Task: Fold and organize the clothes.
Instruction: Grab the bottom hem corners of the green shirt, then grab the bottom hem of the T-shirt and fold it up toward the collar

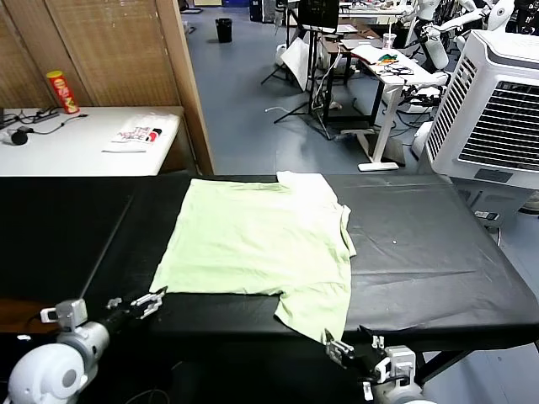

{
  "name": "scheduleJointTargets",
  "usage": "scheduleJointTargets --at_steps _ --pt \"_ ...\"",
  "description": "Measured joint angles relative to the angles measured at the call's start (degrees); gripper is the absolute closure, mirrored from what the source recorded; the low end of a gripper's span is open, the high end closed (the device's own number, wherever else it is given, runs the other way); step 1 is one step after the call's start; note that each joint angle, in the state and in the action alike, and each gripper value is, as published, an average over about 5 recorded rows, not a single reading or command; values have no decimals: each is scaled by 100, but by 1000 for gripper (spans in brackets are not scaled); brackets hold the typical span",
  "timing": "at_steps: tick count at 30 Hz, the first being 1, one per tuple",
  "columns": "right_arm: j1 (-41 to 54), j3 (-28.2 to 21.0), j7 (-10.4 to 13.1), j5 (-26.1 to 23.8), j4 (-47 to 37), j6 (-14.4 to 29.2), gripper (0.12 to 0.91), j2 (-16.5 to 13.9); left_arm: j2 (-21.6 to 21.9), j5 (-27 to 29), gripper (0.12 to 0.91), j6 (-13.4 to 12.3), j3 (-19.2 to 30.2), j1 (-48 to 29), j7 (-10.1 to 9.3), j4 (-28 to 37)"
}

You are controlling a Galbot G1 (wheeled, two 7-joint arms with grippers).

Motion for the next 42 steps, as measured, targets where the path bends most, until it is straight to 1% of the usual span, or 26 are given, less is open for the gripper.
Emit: scheduleJointTargets --at_steps 2,3,7,8,10,11,13,14,15,16,19,21,22,27,33,36,42 --pt "-2 -3 1 -12 -5 1 292 12 -10 14 232 -9 6 -13 -2 16" --pt "-3 -4 2 -24 -11 3 334 23 -19 29 232 -20 13 -25 -5 33" --pt "1 -11 5 -58 -52 8 545 46 -44 43 234 -99 37 -57 -28 104" --pt "1 -12 7 -60 -63 9 587 49 -48 44 244 -110 45 -64 -30 120" --pt "-2 -14 11 -60 -85 10 690 56 -54 55 299 -125 65 -78 -30 158" --pt "-6 -15 13 -60 -93 10 736 60 -60 64 342 -130 77 -86 -30 177" --pt "-18 -18 14 -58 -102 11 824 72 -75 87 453 -141 103 -100 -27 221" --pt "-25 -19 14 -56 -101 11 854 79 -86 95 503 -147 114 -103 -24 238" --pt "-33 -19 13 -55 -97 11 872 85 -98 105 570 -154 126 -105 -20 251" --pt "-42 -15 13 -53 -90 11 889 90 -110 113 621 -160 136 -105 -15 262" --pt "-80 16 11 -40 -44 9 903 94 -145 143 789 -172 164 -108 -11 286" --pt "-116 54 23 -30 7 4 904 90 -167 155 869 -182 174 -108 -14 295" --pt "-139 77 35 -27 40 0 904 87 -177 158 891 -190 176 -103 -18 292" --pt "-353 220 84 -10 308 -13 904 60 -238 160 905 -219 168 -11 -97 154" --pt "-703 457 64 143 682 48 904 -59 -380 183 905 -218 104 264 -230 -263" --pt "-724 592 46 300 752 224 904 -158 -484 226 905 -237 53 524 -267 -546" --pt "-418 840 -63 561 681 773 904 -371 -727 276 905 -358 -8 1078 -273 -1121"
